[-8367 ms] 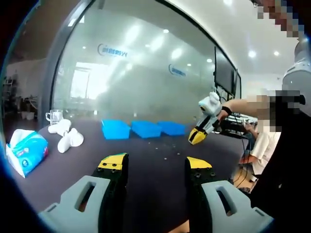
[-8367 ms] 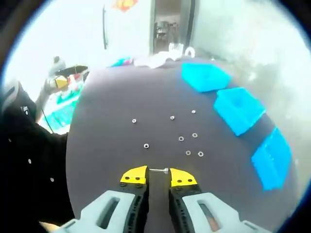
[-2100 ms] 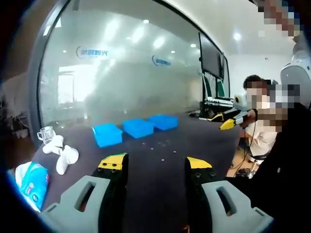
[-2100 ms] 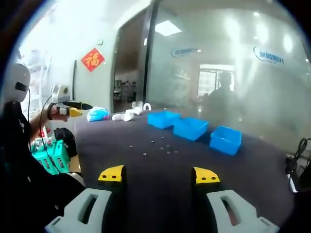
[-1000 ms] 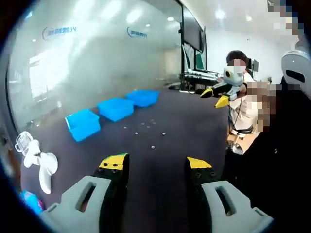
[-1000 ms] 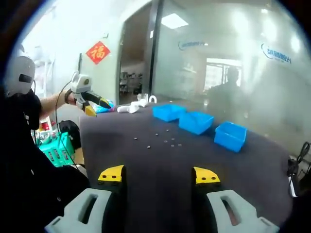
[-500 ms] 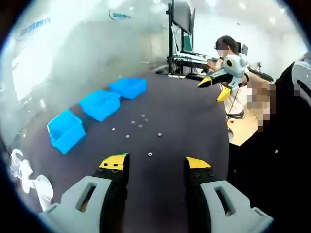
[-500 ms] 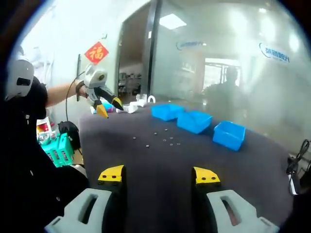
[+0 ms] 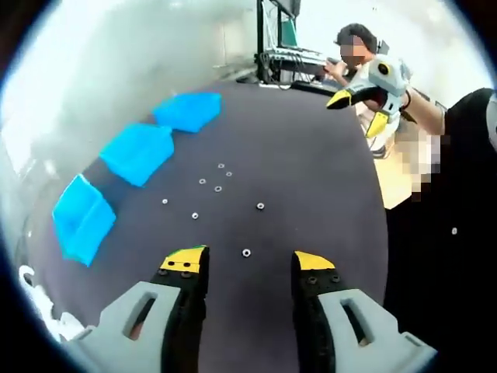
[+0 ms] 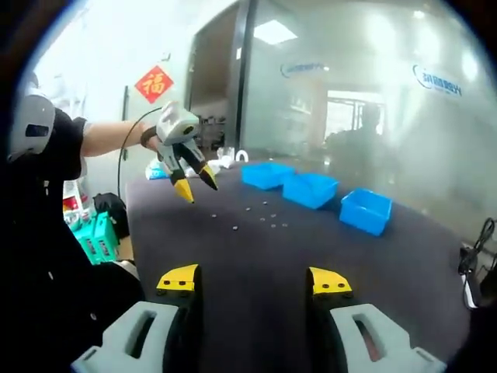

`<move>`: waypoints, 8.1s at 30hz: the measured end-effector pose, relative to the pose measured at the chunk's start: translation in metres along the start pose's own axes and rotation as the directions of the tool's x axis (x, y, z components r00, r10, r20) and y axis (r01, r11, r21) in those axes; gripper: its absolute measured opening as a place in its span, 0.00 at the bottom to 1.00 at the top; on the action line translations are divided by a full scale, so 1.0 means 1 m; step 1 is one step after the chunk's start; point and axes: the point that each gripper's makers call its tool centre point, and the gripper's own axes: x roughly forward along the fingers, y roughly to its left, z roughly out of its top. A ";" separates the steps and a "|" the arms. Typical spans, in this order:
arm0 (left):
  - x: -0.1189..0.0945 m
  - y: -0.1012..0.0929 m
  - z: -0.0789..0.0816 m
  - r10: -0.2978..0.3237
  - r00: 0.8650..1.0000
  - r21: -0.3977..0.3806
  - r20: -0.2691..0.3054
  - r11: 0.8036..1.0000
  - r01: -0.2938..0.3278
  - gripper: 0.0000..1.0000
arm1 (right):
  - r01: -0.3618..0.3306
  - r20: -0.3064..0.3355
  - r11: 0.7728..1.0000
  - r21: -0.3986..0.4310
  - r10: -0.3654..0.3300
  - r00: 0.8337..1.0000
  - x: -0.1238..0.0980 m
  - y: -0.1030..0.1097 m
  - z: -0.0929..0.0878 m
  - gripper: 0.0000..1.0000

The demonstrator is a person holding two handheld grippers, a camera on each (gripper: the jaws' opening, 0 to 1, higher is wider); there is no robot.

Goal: Sort the screws, nuts, and washers into the corresponding bins

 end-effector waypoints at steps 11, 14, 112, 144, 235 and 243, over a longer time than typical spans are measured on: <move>0.023 0.006 -0.014 -0.025 0.995 -0.044 -0.101 0.999 0.021 0.33 | -0.011 0.001 1.000 0.005 0.011 1.000 0.003 0.002 -0.001 0.49; 0.028 0.010 -0.017 -0.023 0.994 -0.061 -0.105 0.998 0.016 0.32 | -0.014 0.001 1.000 0.006 0.014 1.000 0.002 0.002 -0.002 0.49; -0.063 0.212 0.052 0.723 0.520 -0.549 0.455 0.688 -0.475 0.03 | 0.097 0.115 0.989 0.107 -0.109 0.987 -0.023 -0.001 -0.001 0.48; -0.038 0.265 0.052 0.763 0.549 -0.580 0.341 0.630 -0.516 0.17 | 0.102 0.099 0.990 0.101 -0.112 0.989 -0.037 0.003 0.000 0.47; -0.066 -0.042 -0.006 0.197 0.861 -0.211 0.469 0.972 -0.107 0.42 | 0.105 0.156 0.987 0.122 -0.123 0.980 -0.030 0.002 0.010 0.47; -0.039 -0.034 0.006 0.118 0.920 -0.155 0.373 0.986 -0.064 0.42 | 0.112 0.164 0.986 0.127 -0.132 0.978 -0.033 -0.002 0.010 0.48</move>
